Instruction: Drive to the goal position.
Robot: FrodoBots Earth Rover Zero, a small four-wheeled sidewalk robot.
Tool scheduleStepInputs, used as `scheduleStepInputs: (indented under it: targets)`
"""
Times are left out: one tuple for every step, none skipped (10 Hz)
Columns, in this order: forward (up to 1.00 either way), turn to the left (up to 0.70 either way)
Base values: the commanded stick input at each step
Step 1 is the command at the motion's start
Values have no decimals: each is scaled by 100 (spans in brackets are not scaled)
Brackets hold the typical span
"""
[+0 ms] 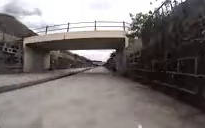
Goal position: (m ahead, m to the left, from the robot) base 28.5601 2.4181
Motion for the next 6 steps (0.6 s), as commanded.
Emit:
scheduleStepInputs:
  targets:
    - [100,0]
    - [100,0]
    - [100,0]
    - [100,0]
    - [100,0]
    - [100,0]
